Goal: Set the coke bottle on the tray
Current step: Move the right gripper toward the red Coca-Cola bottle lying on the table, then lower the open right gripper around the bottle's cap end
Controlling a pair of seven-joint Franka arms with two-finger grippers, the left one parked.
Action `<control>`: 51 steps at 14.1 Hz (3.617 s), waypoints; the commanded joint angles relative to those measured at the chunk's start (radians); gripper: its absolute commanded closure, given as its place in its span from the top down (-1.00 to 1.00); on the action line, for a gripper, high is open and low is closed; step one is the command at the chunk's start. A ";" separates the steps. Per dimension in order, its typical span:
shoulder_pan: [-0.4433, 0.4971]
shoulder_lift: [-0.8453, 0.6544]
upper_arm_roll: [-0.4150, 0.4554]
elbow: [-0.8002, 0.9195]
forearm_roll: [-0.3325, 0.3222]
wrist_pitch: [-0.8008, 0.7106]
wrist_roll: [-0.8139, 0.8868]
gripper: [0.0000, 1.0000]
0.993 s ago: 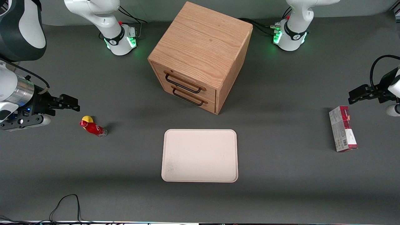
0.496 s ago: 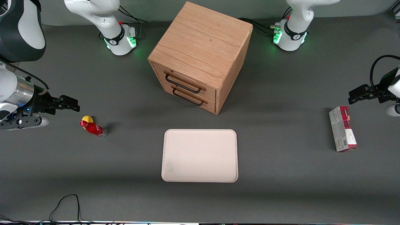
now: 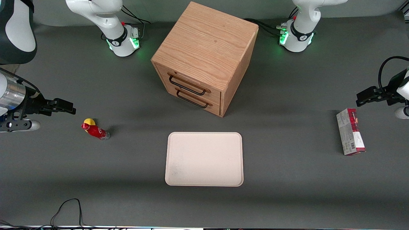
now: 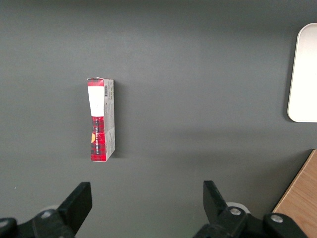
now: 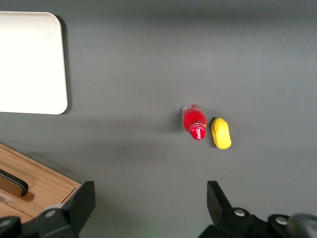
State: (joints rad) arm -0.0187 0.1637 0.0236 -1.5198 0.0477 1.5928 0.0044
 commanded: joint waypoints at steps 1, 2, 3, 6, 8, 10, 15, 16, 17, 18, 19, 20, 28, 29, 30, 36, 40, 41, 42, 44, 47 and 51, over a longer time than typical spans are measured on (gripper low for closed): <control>-0.001 0.011 -0.011 0.021 0.023 -0.019 0.013 1.00; -0.001 0.013 -0.011 0.021 0.023 -0.019 0.012 1.00; -0.001 0.013 -0.011 0.018 0.023 -0.019 0.017 1.00; 0.002 -0.013 -0.014 -0.025 0.015 -0.051 -0.042 1.00; 0.005 -0.084 -0.078 -0.093 0.007 -0.056 -0.130 1.00; 0.008 -0.140 -0.132 -0.153 -0.012 -0.072 -0.213 1.00; 0.014 -0.214 -0.139 -0.255 -0.085 -0.040 -0.215 1.00; 0.013 -0.196 -0.139 -0.258 -0.085 -0.007 -0.213 1.00; 0.013 -0.161 -0.139 -0.258 -0.085 0.030 -0.211 1.00; 0.013 -0.120 -0.139 -0.257 -0.082 0.079 -0.208 1.00; 0.013 -0.077 -0.139 -0.260 -0.081 0.135 -0.207 1.00; 0.013 -0.031 -0.139 -0.264 -0.081 0.189 -0.202 1.00; 0.043 0.088 -0.136 -0.385 -0.037 0.481 -0.181 1.00; 0.049 0.085 -0.136 -0.398 -0.037 0.483 -0.173 1.00; 0.055 0.083 -0.136 -0.405 -0.037 0.484 -0.172 1.00; 0.066 0.060 -0.137 -0.480 -0.037 0.553 -0.165 1.00; 0.066 0.060 -0.137 -0.485 -0.037 0.555 -0.164 1.00; 0.066 0.060 -0.137 -0.485 -0.037 0.555 -0.164 0.98; 0.066 0.060 -0.137 -0.485 -0.037 0.555 -0.164 0.87; 0.071 0.060 -0.137 -0.500 -0.037 0.569 -0.164 -0.34; 0.077 0.060 -0.137 -0.502 -0.039 0.573 -0.165 -1.00; 0.077 0.060 -0.137 -0.500 -0.039 0.573 -0.165 -1.00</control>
State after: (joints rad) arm 0.0475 0.2527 -0.1084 -1.9921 -0.0010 2.1477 -0.1782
